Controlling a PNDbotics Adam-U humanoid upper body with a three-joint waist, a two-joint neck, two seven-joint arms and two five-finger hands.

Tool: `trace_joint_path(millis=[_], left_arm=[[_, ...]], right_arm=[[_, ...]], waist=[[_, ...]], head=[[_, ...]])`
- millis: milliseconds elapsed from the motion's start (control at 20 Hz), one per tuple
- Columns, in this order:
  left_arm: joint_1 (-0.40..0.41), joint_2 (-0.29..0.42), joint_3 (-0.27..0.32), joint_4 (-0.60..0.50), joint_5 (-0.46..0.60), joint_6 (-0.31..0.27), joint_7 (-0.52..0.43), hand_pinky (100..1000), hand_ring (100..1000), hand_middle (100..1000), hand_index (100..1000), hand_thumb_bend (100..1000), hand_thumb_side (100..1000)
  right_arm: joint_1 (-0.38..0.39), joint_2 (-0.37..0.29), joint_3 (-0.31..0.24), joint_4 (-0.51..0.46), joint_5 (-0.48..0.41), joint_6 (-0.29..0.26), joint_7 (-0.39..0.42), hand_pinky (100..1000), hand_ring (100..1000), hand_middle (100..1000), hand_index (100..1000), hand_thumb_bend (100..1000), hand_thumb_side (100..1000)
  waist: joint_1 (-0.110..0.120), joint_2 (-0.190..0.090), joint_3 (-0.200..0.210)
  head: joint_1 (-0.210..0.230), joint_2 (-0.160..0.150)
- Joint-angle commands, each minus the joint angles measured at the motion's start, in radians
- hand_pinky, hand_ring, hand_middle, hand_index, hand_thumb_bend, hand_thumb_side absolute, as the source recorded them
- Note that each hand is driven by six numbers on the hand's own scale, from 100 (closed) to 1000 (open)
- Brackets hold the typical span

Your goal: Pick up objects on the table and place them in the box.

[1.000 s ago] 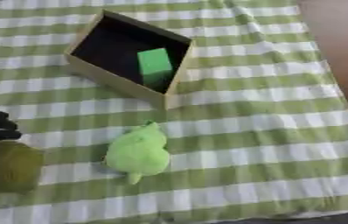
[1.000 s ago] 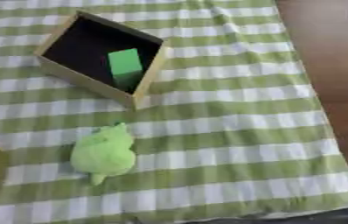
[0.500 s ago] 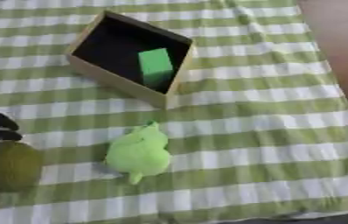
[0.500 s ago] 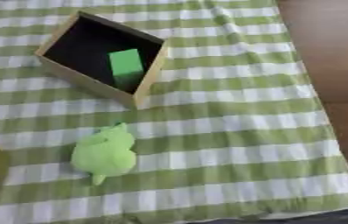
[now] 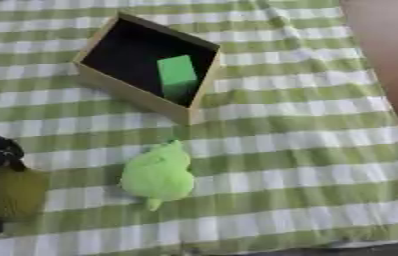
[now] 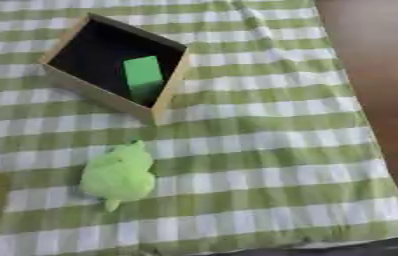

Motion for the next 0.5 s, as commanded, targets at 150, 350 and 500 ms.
trace_joint_path(millis=[150,350,500], left_arm=[[-0.007,0.009,0.005,0.007,-0.004,0.011,0.047,507,670,595,609,493,414],[-0.008,0.007,0.011,0.000,0.020,0.024,0.081,471,621,557,574,473,388],[-0.009,0.005,0.019,-0.017,0.028,0.031,0.107,438,566,507,528,466,369]], right_arm=[[0.002,-0.013,-0.020,-0.013,0.014,0.016,0.003,1000,1000,486,916,100,470],[0.005,-0.008,-0.028,-0.005,0.018,0.022,0.006,1000,1000,481,918,100,470],[0.008,-0.006,-0.031,0.002,0.019,0.022,0.013,1000,1000,482,920,100,470]], waist=[[0.016,-0.018,0.000],[0.015,-0.018,0.001],[0.014,-0.019,0.002]], head=[[0.003,-0.009],[0.003,-0.008],[0.002,-0.009]])
